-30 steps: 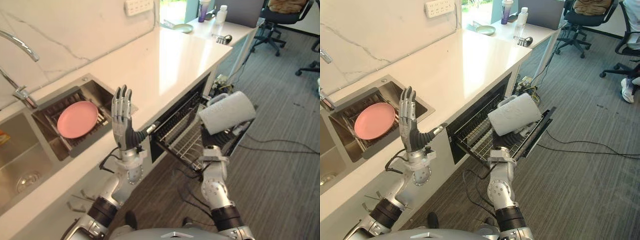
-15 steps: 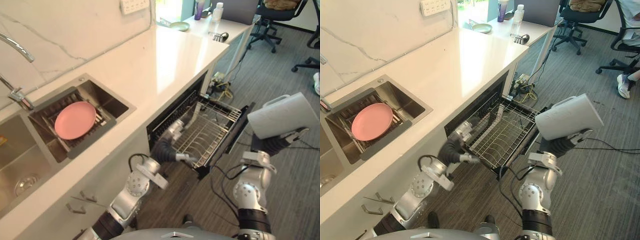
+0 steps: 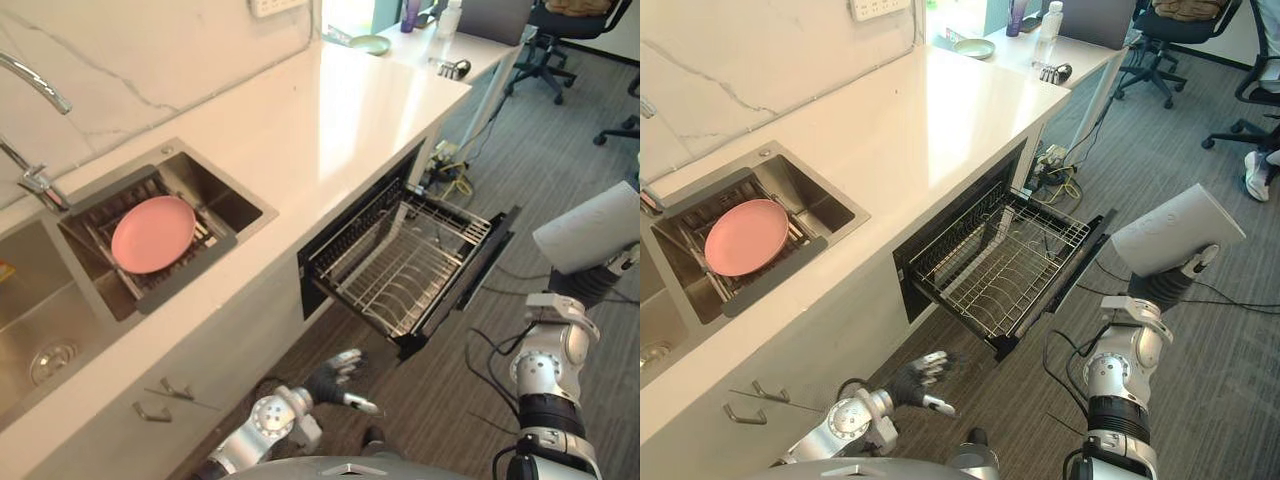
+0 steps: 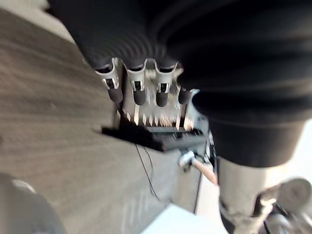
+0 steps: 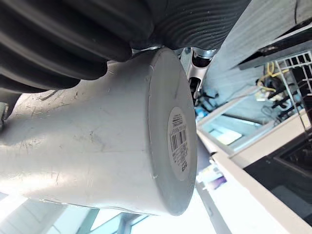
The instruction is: Walk over to the sink, pick up the cup, carry it to the dishwasher, place the cup inside the dishwasher, then close the dishwasher door
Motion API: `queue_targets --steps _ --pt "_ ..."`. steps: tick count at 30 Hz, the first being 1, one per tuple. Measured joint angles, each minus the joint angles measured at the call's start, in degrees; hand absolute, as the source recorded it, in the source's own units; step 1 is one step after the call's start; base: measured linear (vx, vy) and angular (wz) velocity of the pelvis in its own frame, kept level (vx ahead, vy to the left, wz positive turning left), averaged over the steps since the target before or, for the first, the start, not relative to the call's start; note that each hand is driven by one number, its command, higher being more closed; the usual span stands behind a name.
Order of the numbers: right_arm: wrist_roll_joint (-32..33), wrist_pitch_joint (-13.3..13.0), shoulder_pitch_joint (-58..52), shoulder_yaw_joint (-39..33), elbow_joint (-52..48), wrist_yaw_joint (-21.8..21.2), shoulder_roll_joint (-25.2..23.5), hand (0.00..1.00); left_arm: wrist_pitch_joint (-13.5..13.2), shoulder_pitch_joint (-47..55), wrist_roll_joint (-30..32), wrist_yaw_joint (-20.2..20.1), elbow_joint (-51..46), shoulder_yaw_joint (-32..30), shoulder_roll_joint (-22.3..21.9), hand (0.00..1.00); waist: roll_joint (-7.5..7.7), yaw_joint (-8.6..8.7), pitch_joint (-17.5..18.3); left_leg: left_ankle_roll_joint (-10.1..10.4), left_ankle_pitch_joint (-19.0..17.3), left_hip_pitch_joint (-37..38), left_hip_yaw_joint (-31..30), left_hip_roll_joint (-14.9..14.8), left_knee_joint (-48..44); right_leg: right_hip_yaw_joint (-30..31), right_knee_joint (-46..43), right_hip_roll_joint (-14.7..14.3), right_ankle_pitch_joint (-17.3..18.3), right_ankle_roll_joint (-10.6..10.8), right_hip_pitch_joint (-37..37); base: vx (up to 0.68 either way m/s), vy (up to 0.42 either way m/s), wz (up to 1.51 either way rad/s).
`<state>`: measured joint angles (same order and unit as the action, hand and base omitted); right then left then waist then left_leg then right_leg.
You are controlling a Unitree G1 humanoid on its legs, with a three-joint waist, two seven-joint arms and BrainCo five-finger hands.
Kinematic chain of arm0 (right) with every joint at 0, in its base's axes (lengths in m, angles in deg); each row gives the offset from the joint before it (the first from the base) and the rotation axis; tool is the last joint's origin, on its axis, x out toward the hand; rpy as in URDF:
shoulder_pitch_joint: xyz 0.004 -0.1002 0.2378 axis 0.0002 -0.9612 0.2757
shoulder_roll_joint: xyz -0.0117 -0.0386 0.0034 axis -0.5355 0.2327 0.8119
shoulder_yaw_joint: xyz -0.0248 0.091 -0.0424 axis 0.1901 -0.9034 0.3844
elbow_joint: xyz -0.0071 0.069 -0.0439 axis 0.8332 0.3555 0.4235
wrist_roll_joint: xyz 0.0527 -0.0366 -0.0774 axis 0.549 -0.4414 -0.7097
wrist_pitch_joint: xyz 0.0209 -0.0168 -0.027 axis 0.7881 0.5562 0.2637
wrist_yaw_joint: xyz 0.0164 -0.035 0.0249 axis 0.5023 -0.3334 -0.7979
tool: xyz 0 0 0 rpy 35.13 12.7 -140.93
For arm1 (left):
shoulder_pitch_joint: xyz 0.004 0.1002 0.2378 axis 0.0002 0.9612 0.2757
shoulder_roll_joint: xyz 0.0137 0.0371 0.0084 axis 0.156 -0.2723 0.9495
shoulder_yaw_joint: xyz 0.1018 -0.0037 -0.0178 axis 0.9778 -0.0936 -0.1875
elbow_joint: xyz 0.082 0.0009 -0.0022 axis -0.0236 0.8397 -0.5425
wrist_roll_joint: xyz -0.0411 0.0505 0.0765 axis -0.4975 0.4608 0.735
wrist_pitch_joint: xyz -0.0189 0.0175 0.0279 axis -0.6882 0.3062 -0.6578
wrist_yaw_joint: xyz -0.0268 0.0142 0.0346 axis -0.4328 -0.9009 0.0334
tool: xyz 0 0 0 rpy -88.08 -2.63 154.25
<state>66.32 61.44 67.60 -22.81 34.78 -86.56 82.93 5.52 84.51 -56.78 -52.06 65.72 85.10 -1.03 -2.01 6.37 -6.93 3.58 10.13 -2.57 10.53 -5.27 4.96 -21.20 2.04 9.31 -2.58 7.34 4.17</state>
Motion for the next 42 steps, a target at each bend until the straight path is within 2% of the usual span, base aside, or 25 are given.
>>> queue_targets --steps 1,3,4,8,12,13,15,19,23,26,28,29,31,32,38,42 --pt "-0.02 0.24 0.02 0.01 -0.01 0.33 -0.02 1.0 0.09 0.49 1.01 1.21 0.86 -1.84 0.13 0.0 0.06 -0.01 -0.04 0.0 0.0 0.18 -0.17 0.06 0.0 -0.1 0.0 0.04 0.05 0.06 0.1 -0.03 0.0 0.14" --pt "-0.44 0.48 0.11 -0.06 -0.01 0.66 0.02 1.0 0.73 2.21 6.08 6.92 4.41 -8.62 0.66 0.0 0.27 -0.06 -0.17 0.09 -0.13 0.93 -0.83 0.56 0.0 -0.78 0.02 0.45 0.63 0.49 1.16 -0.02 0.006 0.14" --pt "-1.16 0.55 0.11 -0.23 -0.01 0.93 0.02 1.0 0.87 2.4 7.53 8.41 5.5 -10.28 0.88 0.0 0.27 -0.03 -0.18 0.2 -0.26 0.88 -1.11 0.67 0.01 -1.12 0.03 0.54 0.9 0.84 1.3 -0.03 0.016 0.21" --pt "-6.21 1.73 1.6 -0.62 0.78 2.94 0.02 1.0 3.53 4.35 15.17 17.95 14.25 -20.7 2.56 0.0 0.63 -0.92 -2.12 0.09 -0.48 0.89 -1.22 1.02 0.01 -1.67 0.14 0.94 1.35 0.65 1.62 -0.04 0.025 0.08" --pt "-8.25 1.98 3.09 -1.15 2.9 4.65 0.07 1.0 5.56 5.38 16.27 22.14 18.64 -26.02 2.69 0.0 0.46 -1.65 -4.65 -0.17 -0.54 -0.48 -1.38 1.09 -0.01 -2.3 0.01 1.13 1.34 0.66 0.55 -0.03 0.01 0.06" --pt "-9.03 2.11 4.17 -1.42 3.78 5.39 0.2 1.0 6.02 5.97 16.47 23.09 19.34 -27.88 2.71 0.0 -0.05 -1.64 -5.31 -0.13 -0.31 -1.5 -1.63 1.16 -0.02 -2.78 -0.42 1.34 1.3 0.71 -0.37 0.0 0.015 0.14" --pt "-9.06 3.05 6.03 -1.7 5.32 6.3 1.57 1.0 7.12 6.0 17.27 23.71 20.66 -29.81 2.67 0.0 -0.42 -1.79 -7.16 -0.28 0.39 -2.88 -2.24 1.36 -0.02 -2.96 -1.45 1.6 1.16 0.71 -1.94 0.02 0.015 0.11" --pt "-13.5 4.97 10.65 -2.2 9.21 8.34 6.43 1.0 14.0 5.02 16.34 24.02 23.26 -33.37 2.18 0.0 -1.21 -3.06 -11.09 -1.33 1.53 -5.57 -2.55 1.53 -0.37 -2.56 -3.17 1.87 0.24 0.51 -4.99 0.04 0.004 0.04" --pt "-16.07 5.85 13.6 -2.2 9.26 9.31 10.32 1.0 17.69 4.96 14.55 24.46 24.55 -34.6 1.75 0.0 -2.08 -3.44 -14.06 -1.57 1.8 -7.31 -2.61 1.9 -0.37 -2.17 -5.23 2.57 0.87 0.57 -7.62 0.0 0.001 0.01" --pt "-19.58 7.68 15.3 -2.1 10.13 9.22 11.77 1.0 20.24 4.96 14.6 23.3 24.73 -35.9 1.38 0.0 -2.41 -3.95 -16.24 -1.69 1.91 -7.81 -2.66 2.29 -0.25 -1.58 -8.59 3.54 2.43 0.72 -9.61 -0.04 0.015 0.03" --pt "-21.62 9.34 16.17 -1.93 11.95 9.11 13.19 1.0 20.87 4.91 15.7 19.65 24.79 -36.46 1.24 0.0 -2.9 -4.5 -16.57 -1.57 1.91 -9.06 -2.78 2.55 -0.05 -1.42 -10.91 4.28 3.31 0.79 -11.81 -0.05 0.01 0.06" --pt "-22.54 10.84 17.58 -1.18 13.86 8.79 14.35 1.0 21.45 4.86 17.09 16.08 25.35 -36.29 1.06 0.0 -3.3 -4.71 -17.06 -1.71 2.07 -9.57 -2.85 2.82 -0.04 -1.32 -11.91 4.69 3.65 0.84 -12.64 -0.02 0.012 0.04" --pt "-22.7 11.79 18.35 -0.27 15.09 8.6 15.36 1.0 21.82 4.74 17.43 14.45 26.03 -35.61 1.01 0.0 -3.6 -5.07 -17.32 -1.68 2.12 -10.02 -2.85 3.03 -0.04 -1.21 -12.73 5.13 4.09 0.92 -13.48 -0.04 0.009 0.05" --pt "-24.9 13.1 19.97 2.0 16.72 8.39 16.85 1.0 22.05 4.44 17.4 14.11 27.4 -34.19 1.04 0.0 -4.01 -5.28 -17.49 -1.72 2.52 -11.54 -3.23 3.32 -0.03 -1.2 -14.4 5.57 4.75 0.92 -15.53 -0.04 0.003 0.08" --pt "-31.74 15.39 25.0 7.32 22.51 7.52 19.63 1.0 20.6 1.97 17.48 17.24 28.72 -31.81 1.06 0.0 -4.44 -6.66 -18.37 -2.31 4.15 -14.85 -4.73 3.67 -0.37 -1.61 -17.49 6.38 5.41 0.6 -19.44 -0.02 -0.027 0.12" --pt "-35.22 15.45 28.9 12.5 25.21 7.75 20.95 1.0 19.39 0.86 19.95 19.19 28.75 -29.48 1.1 0.0 -4.91 -7.74 -18.68 -2.18 4.7 -17.7 -5.81 3.85 -0.37 -2.01 -19.06 6.56 5.82 0.48 -22.35 -0.04 -0.041 0.14"
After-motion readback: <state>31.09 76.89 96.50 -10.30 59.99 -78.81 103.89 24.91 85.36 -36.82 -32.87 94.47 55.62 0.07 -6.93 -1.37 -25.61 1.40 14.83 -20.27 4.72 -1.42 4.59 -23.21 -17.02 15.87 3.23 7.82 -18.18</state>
